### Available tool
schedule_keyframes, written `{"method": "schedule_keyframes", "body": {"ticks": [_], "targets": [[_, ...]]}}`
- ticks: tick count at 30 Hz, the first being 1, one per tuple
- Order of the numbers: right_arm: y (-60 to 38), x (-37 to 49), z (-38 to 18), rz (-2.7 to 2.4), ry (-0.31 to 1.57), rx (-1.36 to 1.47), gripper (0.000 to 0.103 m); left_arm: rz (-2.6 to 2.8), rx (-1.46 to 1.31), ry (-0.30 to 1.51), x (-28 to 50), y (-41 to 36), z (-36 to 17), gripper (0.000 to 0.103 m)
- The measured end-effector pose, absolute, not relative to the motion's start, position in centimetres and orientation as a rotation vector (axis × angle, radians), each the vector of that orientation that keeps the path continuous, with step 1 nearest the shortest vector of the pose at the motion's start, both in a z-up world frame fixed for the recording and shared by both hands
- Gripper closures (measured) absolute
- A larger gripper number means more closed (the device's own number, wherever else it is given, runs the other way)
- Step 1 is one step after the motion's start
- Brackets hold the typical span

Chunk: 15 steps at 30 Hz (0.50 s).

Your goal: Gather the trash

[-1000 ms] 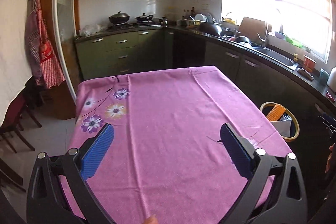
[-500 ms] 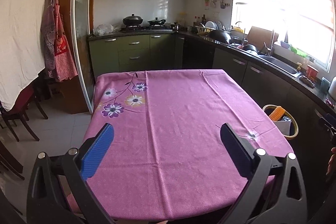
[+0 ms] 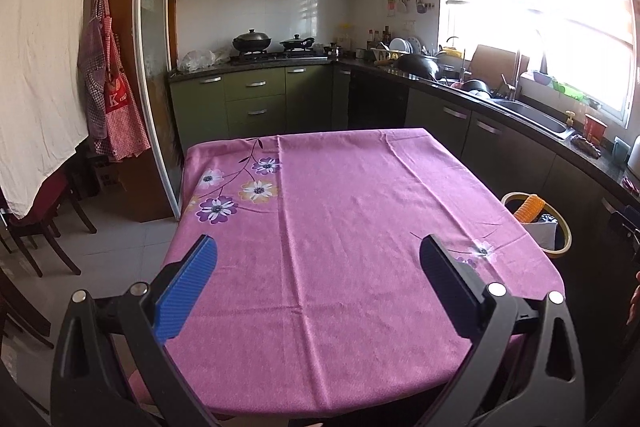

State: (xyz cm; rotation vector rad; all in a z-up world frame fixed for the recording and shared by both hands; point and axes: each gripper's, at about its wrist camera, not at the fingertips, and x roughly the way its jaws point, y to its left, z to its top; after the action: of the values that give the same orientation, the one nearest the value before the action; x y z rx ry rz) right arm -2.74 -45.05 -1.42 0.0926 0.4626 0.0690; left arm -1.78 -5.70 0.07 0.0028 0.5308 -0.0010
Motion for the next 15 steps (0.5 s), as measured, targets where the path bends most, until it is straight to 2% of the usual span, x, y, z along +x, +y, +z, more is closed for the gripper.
{"method": "schedule_keyframes", "body": {"ticks": [15], "targets": [[-45.39,-2.63,-1.35,0.071,0.46,0.097,0.005,-0.007,0.007,0.534,-1.76,-5.82,-0.07,0.006]]}}
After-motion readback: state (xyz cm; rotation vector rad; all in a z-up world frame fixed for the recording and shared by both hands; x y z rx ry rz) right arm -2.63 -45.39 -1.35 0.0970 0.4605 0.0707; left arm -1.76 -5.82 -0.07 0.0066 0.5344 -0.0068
